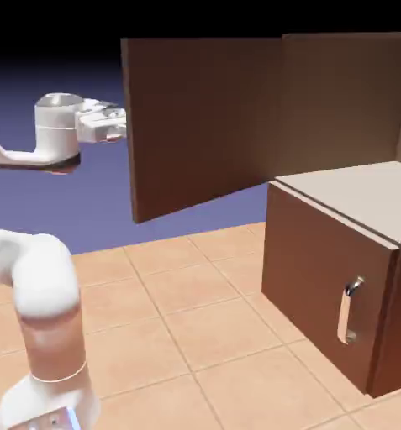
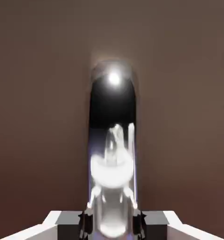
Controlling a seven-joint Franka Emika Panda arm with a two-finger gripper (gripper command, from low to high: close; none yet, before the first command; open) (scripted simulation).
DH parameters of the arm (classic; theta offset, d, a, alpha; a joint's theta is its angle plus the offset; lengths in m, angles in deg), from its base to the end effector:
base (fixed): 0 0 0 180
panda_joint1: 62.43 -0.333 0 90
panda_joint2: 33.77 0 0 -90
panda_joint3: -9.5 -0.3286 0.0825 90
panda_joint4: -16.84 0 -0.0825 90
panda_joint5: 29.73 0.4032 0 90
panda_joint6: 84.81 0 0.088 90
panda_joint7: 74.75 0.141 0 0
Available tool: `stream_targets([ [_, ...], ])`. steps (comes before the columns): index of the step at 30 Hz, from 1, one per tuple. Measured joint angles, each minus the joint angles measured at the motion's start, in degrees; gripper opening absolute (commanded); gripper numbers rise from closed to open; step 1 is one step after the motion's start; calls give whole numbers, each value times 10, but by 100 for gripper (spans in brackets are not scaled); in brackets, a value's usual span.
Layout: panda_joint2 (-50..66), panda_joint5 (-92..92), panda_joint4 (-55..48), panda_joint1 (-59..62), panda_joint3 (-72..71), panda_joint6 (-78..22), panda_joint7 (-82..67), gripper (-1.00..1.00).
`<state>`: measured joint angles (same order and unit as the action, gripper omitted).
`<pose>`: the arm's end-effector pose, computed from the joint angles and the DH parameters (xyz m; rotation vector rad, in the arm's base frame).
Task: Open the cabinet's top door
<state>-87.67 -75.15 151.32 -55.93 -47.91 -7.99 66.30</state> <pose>0.2172 0.2442 0.5718 1.0420 -1.7201 1.9528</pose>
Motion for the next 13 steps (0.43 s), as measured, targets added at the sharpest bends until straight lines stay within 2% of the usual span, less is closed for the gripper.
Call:
stream_targets([
  [13,16,82,-254,269,-210,-183,-26,-100],
])
